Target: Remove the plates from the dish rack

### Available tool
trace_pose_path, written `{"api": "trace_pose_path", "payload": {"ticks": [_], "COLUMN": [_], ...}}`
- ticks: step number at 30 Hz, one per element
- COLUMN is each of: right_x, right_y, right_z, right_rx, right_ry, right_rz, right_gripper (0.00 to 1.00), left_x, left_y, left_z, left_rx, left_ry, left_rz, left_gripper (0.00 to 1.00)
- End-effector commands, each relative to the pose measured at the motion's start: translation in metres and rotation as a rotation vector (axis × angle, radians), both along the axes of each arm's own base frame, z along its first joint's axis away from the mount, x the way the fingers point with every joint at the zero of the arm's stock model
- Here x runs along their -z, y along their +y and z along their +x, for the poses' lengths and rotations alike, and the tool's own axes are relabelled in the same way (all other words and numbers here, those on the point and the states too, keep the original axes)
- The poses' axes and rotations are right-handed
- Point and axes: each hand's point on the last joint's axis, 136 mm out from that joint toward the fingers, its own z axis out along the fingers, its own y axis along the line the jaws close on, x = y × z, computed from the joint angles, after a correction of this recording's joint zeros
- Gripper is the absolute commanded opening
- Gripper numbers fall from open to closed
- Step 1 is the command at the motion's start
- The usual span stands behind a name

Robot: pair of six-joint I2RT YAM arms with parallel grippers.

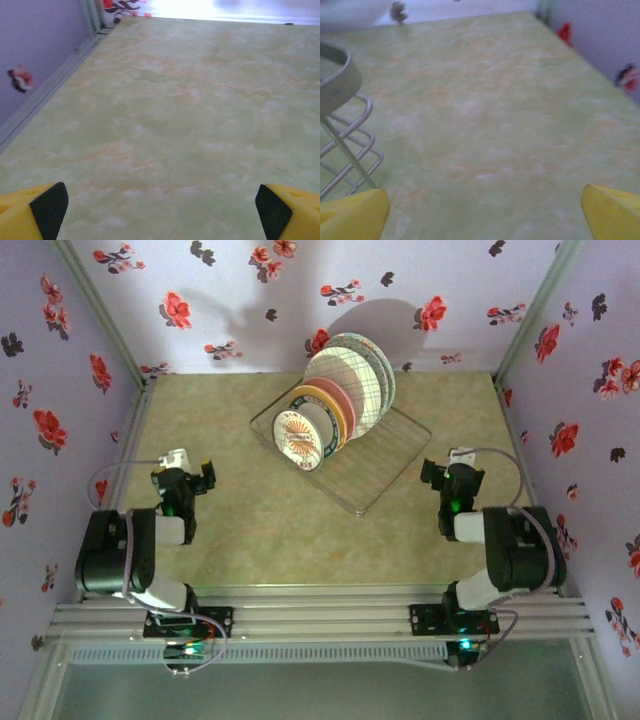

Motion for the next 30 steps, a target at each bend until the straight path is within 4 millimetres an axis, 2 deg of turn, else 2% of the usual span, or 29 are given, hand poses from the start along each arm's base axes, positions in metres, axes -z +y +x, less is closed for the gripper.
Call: {"api": "trace_pose_path", "payload": {"ticks": [1, 2, 3, 4, 5, 8, 9, 10, 11, 12, 13, 15, 17, 19, 22, 25, 30], "right_x": [-0.064, -0.077, -0.098, -0.121, -0.141, -0.24, -0.264, -0.281, -0.285, -0.278, -0.277, -0.286, -0.283, -0.274, -0.248, -0.222, -0.184], "right_y": [-0.032, -0.036, -0.043, -0.05, -0.057, -0.07, -0.069, -0.065, -0.068, -0.07, -0.057, -0.035, -0.021, -0.003, 0.03, 0.055, 0.083], "right_z": [-0.028, -0.034, -0.04, -0.045, -0.049, -0.05, -0.045, -0.041, -0.041, -0.037, -0.014, 0.018, 0.028, 0.037, 0.055, 0.063, 0.07], "right_rx": [0.25, 0.281, 0.318, 0.365, 0.408, 0.512, 0.491, 0.462, 0.527, 0.582, 0.437, 0.214, 0.213, 0.152, -0.037, -0.193, -0.447], "right_ry": [-0.169, -0.195, -0.222, -0.253, -0.267, -0.321, -0.302, -0.248, -0.244, -0.24, -0.218, -0.233, -0.155, -0.043, 0.106, 0.16, 0.157], "right_rz": [-0.019, -0.012, -0.019, -0.026, -0.035, 0.012, 0.079, 0.147, 0.251, 0.38, 0.508, 0.632, 0.575, 0.474, 0.402, 0.327, 0.184], "right_gripper": [0.99, 0.99, 0.99, 0.99, 0.99, 0.99, 0.99, 0.99, 0.99, 0.99, 0.99, 0.99, 0.99, 0.99, 0.99, 0.99, 0.99], "left_x": [-0.049, -0.055, -0.071, -0.098, -0.116, -0.179, -0.204, -0.217, -0.216, -0.226, -0.214, -0.217, -0.218, -0.221, -0.22, -0.217, -0.211], "left_y": [0.011, 0.011, 0.013, 0.013, 0.013, 0.018, 0.023, 0.028, 0.03, 0.028, 0.025, 0.002, -0.018, -0.037, -0.072, -0.102, -0.15], "left_z": [-0.015, -0.019, -0.021, -0.02, -0.02, -0.02, -0.019, -0.02, -0.023, -0.03, -0.036, -0.011, 0.0, 0.001, -0.006, -0.021, -0.043], "left_rx": [-0.09, -0.097, -0.111, -0.119, -0.129, -0.188, -0.237, -0.296, -0.354, -0.404, -0.435, -0.265, -0.192, -0.163, -0.078, 0.003, 0.169], "left_ry": [-0.134, -0.131, -0.169, -0.232, -0.269, -0.332, -0.351, -0.341, -0.265, -0.209, -0.123, -0.141, -0.123, -0.037, 0.12, 0.206, 0.287], "left_rz": [0.034, 0.033, 0.022, 0.013, 0.01, -0.026, -0.084, -0.177, -0.315, -0.472, -0.55, -0.766, -0.882, -0.874, -0.772, -0.714, -0.624], "left_gripper": [1.0, 1.0, 1.0, 1.0, 1.0, 1.0, 1.0, 1.0, 1.0, 1.0, 1.0, 1.0, 1.0, 1.0, 1.0, 1.0, 1.0]}}
